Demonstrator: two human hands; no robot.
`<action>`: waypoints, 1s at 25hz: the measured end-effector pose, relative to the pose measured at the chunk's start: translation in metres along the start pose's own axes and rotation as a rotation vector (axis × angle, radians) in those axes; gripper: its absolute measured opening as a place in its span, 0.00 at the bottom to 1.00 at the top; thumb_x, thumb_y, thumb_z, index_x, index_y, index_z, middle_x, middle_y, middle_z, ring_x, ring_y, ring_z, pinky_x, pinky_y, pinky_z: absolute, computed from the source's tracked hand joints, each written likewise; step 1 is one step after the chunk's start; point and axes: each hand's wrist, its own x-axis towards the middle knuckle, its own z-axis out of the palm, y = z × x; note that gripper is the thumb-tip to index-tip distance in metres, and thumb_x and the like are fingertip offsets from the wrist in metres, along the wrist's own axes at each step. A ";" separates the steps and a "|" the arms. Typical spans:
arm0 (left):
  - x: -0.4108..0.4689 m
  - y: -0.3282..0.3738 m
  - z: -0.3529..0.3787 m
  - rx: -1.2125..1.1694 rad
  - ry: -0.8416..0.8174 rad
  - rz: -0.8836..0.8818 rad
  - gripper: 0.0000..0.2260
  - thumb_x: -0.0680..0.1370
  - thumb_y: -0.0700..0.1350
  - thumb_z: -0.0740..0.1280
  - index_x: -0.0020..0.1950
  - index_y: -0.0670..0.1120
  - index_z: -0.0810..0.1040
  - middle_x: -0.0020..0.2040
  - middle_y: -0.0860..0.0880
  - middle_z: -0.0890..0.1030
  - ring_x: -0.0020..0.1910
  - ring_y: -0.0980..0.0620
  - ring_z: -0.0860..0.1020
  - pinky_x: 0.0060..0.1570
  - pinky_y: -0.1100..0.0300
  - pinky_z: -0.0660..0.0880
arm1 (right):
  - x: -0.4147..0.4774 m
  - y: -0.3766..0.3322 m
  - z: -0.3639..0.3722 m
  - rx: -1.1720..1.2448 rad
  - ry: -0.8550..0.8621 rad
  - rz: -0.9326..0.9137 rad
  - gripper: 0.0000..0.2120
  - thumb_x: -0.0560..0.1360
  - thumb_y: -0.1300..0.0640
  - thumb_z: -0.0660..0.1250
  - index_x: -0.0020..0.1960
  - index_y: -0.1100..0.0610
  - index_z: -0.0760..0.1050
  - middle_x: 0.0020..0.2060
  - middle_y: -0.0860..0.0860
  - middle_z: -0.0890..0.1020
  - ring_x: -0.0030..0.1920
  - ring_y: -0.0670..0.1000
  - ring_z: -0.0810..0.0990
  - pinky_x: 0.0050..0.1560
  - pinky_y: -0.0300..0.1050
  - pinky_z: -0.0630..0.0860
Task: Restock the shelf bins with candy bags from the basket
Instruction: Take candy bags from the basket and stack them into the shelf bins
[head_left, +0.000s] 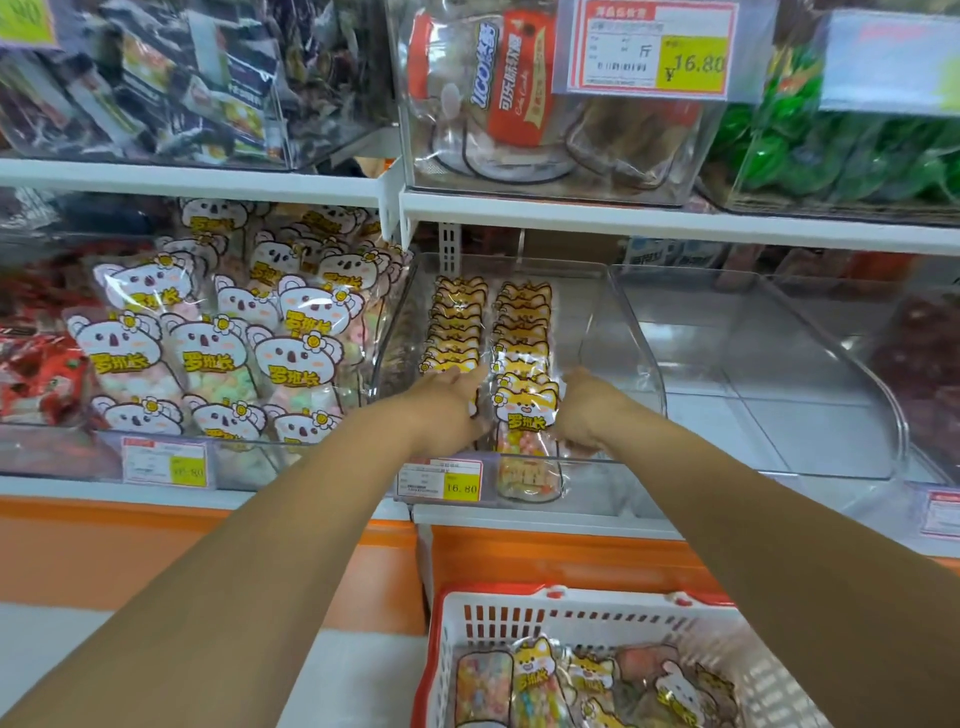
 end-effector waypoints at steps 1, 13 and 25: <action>-0.003 0.000 0.000 -0.034 0.029 -0.004 0.31 0.83 0.55 0.55 0.80 0.54 0.41 0.80 0.46 0.43 0.79 0.43 0.45 0.76 0.49 0.51 | -0.004 -0.002 -0.001 -0.027 -0.024 0.006 0.29 0.75 0.65 0.68 0.72 0.62 0.60 0.62 0.61 0.75 0.57 0.60 0.79 0.52 0.49 0.79; -0.106 0.066 0.111 -0.226 0.542 0.370 0.14 0.78 0.51 0.62 0.62 0.53 0.78 0.59 0.55 0.77 0.59 0.54 0.74 0.58 0.59 0.71 | -0.145 0.106 0.040 0.641 0.289 -0.337 0.14 0.75 0.61 0.68 0.49 0.41 0.76 0.42 0.44 0.82 0.44 0.50 0.81 0.45 0.47 0.79; -0.115 0.053 0.329 -0.240 -0.282 -0.142 0.43 0.73 0.49 0.73 0.80 0.53 0.49 0.80 0.44 0.43 0.78 0.41 0.47 0.74 0.47 0.59 | -0.158 0.272 0.216 -0.115 -0.490 0.095 0.40 0.71 0.50 0.73 0.77 0.50 0.57 0.75 0.53 0.59 0.71 0.57 0.64 0.65 0.50 0.69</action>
